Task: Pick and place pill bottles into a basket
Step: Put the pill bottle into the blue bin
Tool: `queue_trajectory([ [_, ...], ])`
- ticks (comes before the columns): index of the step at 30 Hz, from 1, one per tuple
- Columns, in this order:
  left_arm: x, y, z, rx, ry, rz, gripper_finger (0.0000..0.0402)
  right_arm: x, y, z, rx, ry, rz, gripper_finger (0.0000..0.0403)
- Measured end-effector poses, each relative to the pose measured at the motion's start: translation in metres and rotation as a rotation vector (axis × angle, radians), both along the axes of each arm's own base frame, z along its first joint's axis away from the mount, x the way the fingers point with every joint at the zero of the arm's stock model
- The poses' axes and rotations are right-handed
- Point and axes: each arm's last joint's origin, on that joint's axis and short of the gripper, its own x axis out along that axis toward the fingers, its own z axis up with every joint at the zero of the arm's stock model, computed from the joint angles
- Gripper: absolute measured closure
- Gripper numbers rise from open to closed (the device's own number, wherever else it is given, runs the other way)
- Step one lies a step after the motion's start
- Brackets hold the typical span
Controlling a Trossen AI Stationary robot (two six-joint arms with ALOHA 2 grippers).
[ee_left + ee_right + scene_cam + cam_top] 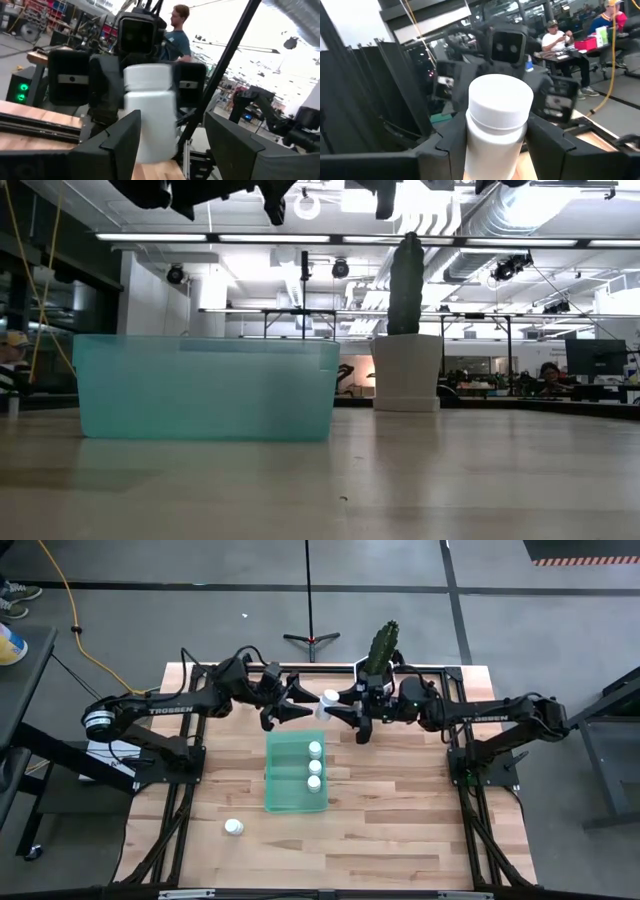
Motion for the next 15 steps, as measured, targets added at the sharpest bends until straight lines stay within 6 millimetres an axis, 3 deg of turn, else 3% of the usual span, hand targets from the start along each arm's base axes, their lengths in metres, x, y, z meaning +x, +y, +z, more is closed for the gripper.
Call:
queue_trajectory([
  [8, -0.001, 0.004, -0.001, -0.008, 0.009, -0.003, 0.0147, 0.001, 0.000, -0.016, -0.009, 0.167, 0.015, 0.0244],
  [15, 0.003, 0.006, -0.011, 0.044, 0.080, 0.151, 0.0147, 0.001, 0.001, -0.019, -0.041, 0.193, 0.019, 0.0244],
])
